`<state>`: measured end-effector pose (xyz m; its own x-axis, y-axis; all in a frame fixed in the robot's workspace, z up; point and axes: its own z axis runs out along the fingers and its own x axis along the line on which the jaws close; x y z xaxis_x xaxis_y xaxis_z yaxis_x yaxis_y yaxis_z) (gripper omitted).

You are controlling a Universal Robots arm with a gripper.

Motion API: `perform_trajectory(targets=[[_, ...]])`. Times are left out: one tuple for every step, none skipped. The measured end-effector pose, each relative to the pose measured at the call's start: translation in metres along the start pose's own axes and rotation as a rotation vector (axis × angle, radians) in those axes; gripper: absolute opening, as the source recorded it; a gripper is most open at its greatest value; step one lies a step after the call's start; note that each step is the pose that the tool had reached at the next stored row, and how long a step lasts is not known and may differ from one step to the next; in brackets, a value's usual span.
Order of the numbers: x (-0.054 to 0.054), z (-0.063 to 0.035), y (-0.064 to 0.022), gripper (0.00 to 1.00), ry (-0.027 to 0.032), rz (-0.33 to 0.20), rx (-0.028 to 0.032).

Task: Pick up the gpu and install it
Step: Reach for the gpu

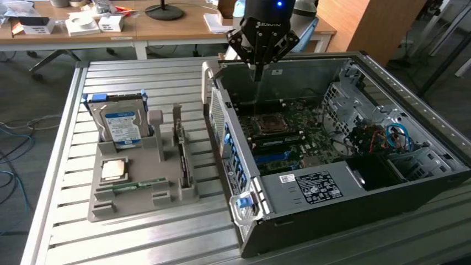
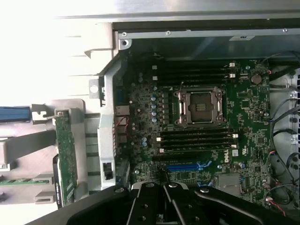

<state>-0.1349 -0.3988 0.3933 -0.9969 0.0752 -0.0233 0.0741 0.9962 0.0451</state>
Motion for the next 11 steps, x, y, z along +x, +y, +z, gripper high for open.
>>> perform_trajectory(targets=[[0.002, -0.0001, -0.0002, 0.11, -0.0001, 0.0, 0.0], [0.005, -0.0001, -0.0004, 0.11, -0.0001, 0.0, -0.0001], [0.007, -0.0002, -0.0006, 0.11, 0.0, 0.0, 0.0], [0.01, -0.0002, -0.0007, 0.11, -0.0001, 0.0, 0.0], [0.012, -0.0003, -0.0009, 0.11, 0.0, 0.0, 0.0], [0.014, -0.0003, -0.0011, 0.11, -0.0001, 0.0, 0.0], [0.017, -0.0004, -0.0013, 0.11, 0.0, 0.0, 0.0], [0.019, -0.0004, -0.0015, 0.11, 0.0, 0.0, 0.0], [0.022, -0.0005, -0.0016, 0.11, 0.0, 0.0, 0.0], [0.023, -0.0005, -0.0018, 0.11, -0.0001, 0.0, 0.0], [0.025, -0.0004, -0.0019, 0.11, 0.0, 0.0, 0.0]])
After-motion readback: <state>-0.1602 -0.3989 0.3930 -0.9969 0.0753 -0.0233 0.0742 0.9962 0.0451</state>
